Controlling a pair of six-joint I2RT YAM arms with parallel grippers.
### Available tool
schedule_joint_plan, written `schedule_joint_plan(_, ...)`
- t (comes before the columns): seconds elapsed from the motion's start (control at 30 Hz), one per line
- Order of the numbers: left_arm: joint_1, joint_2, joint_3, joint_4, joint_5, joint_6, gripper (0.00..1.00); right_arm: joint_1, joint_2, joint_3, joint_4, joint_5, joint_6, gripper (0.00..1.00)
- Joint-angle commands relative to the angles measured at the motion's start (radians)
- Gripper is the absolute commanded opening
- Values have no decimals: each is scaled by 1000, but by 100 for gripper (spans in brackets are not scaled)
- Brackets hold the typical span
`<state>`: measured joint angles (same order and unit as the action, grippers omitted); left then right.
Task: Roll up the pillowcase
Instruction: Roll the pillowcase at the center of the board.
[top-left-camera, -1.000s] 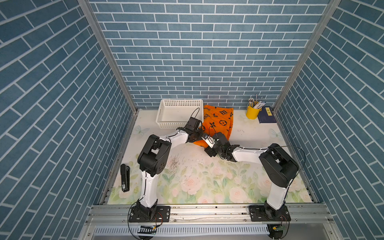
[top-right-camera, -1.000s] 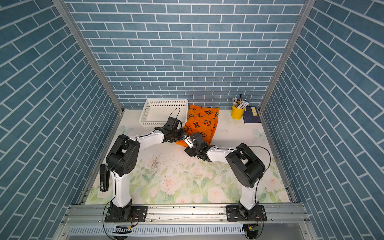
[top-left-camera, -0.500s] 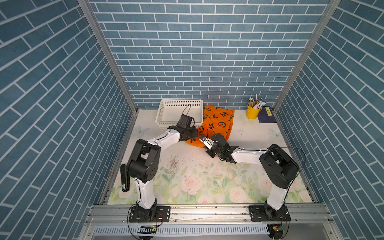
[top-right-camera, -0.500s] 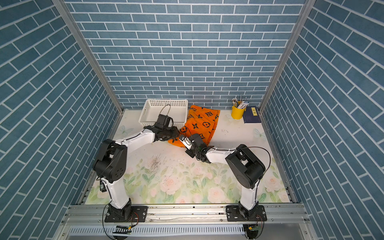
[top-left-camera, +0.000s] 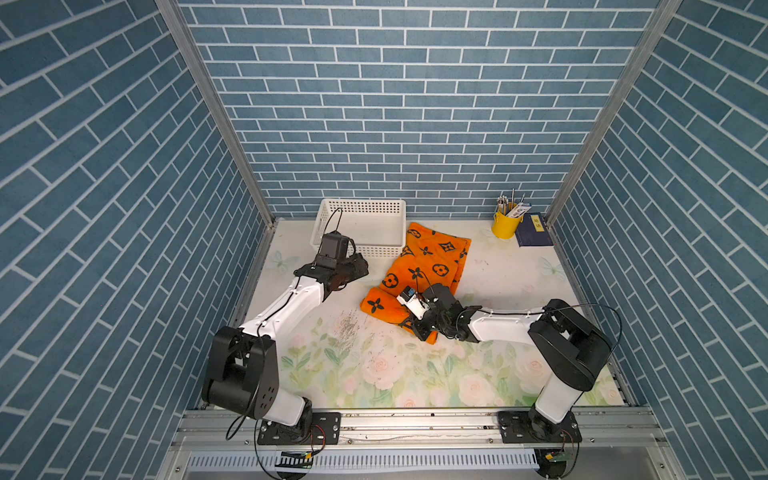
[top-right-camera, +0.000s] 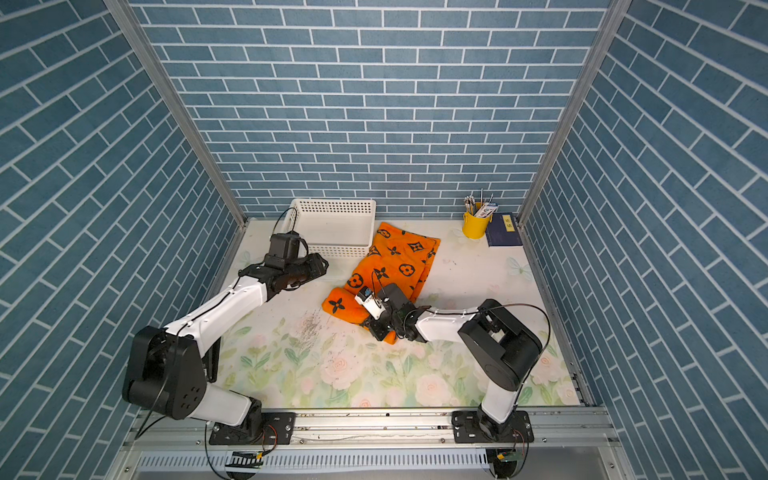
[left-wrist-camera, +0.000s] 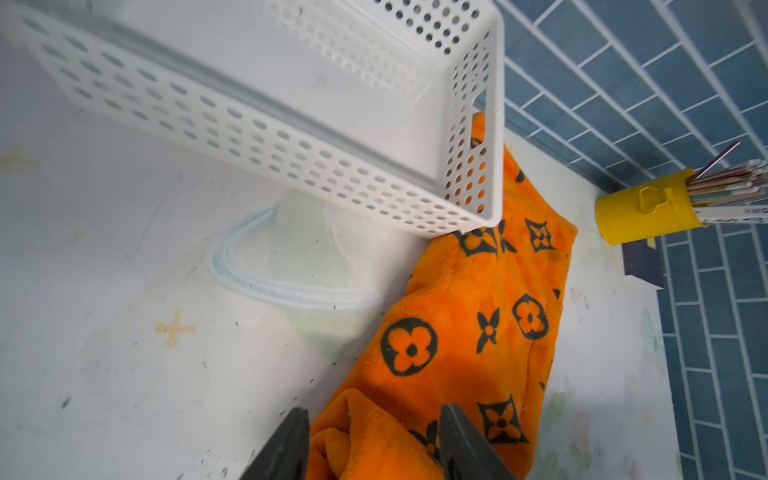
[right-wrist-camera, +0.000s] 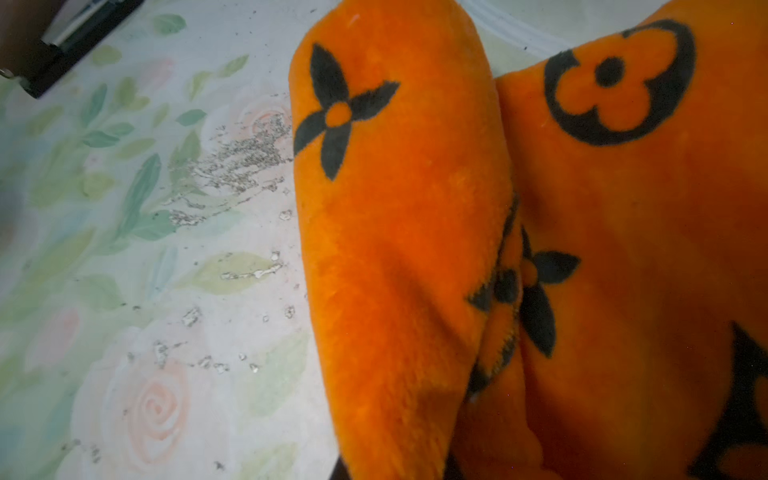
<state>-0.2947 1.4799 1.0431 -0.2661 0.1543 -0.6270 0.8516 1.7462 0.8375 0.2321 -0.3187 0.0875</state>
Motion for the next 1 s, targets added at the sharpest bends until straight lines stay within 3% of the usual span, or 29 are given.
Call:
schedule_joint_plan(0.0,-13,-36,-34,-1,17,15,55,-52,86,22,-59,-222,105,10)
schedule_joint_plan(0.2,-106,-1,-74,45,28,15,55,-183,235,152,-187,-370,96,10)
schedule_joint_plan(0.47,-199,186,-1,71,-9,10,52,-287,268,139,-145,-510,162,14)
schedule_joint_plan(0.53,-208,234,25,65,-12,6,52,-290,264,130,-139,-508,168,20)
schedule_joint_plan(0.57,-211,263,40,61,-15,6,51,-290,256,126,-135,-497,167,29)
schedule_joint_plan(0.7,-227,340,74,59,-18,9,50,-287,138,73,-92,-354,160,57)
schedule_joint_plan(0.83,-232,376,86,65,-13,9,50,-243,-24,44,-125,-82,56,69)
schedule_joint_plan(0.97,-234,400,99,58,-13,15,50,-110,-134,4,-100,261,-130,76)
